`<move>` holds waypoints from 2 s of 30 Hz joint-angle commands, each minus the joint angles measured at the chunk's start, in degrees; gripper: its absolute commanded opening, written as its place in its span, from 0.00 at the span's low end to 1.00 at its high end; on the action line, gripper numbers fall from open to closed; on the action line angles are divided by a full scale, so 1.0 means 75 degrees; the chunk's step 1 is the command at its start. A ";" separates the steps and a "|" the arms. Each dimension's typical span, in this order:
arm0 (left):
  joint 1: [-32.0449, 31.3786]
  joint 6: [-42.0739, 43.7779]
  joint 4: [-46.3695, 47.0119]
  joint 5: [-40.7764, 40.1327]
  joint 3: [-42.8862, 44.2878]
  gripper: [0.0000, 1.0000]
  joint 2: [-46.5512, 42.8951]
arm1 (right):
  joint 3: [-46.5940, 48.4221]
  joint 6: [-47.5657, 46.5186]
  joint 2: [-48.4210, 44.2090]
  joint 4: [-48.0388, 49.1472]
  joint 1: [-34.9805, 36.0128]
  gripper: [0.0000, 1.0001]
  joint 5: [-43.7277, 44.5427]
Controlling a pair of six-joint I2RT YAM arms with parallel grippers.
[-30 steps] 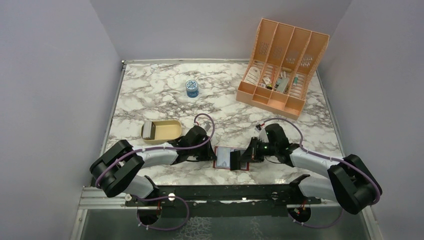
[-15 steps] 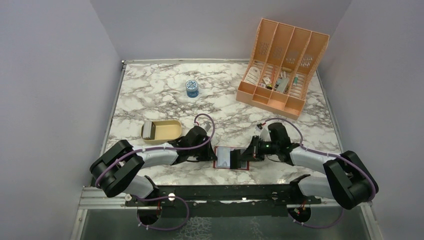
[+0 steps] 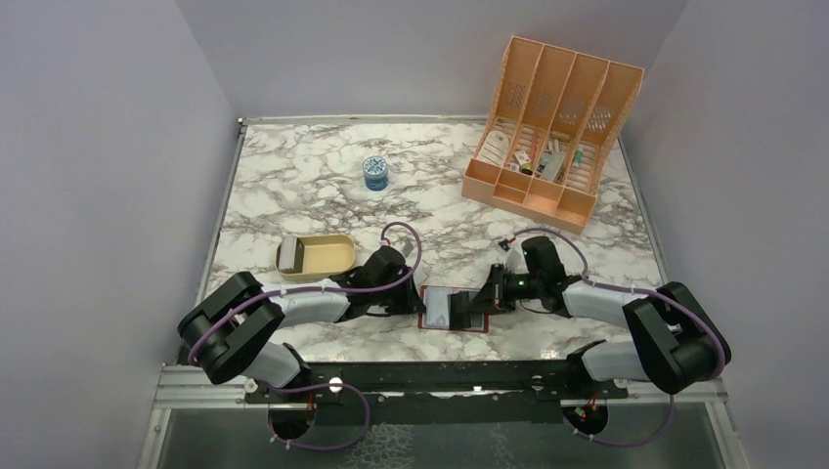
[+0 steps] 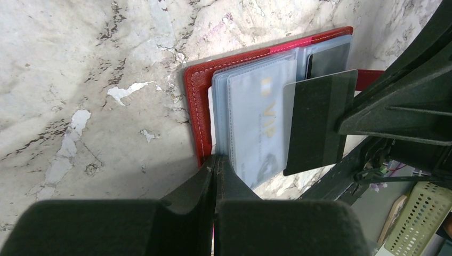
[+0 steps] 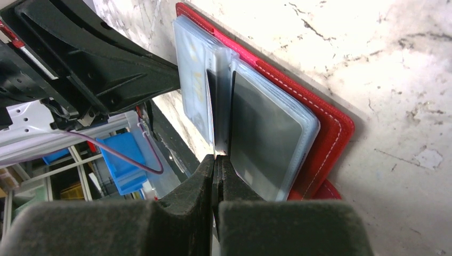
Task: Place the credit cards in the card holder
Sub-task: Insert the credit card into the card holder.
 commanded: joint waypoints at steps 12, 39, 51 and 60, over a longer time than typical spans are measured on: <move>-0.0126 -0.0159 -0.0317 -0.0205 -0.0344 0.01 0.0012 | 0.0117 0.0092 0.0366 0.0833 -0.0052 0.01 0.0036; -0.0377 -0.0677 0.0503 -0.0075 -0.0558 0.01 -0.0006 | -0.0265 0.0738 0.1162 0.2041 0.0132 0.01 -0.0059; -0.0379 -0.0618 0.0495 -0.0128 -0.0530 0.01 0.0103 | -0.0062 0.0524 0.1284 0.1693 0.0323 0.01 0.0015; -0.0373 -0.0583 0.0493 -0.0093 -0.0502 0.01 0.0134 | 0.0120 0.0591 0.1554 0.1891 0.0476 0.01 -0.0079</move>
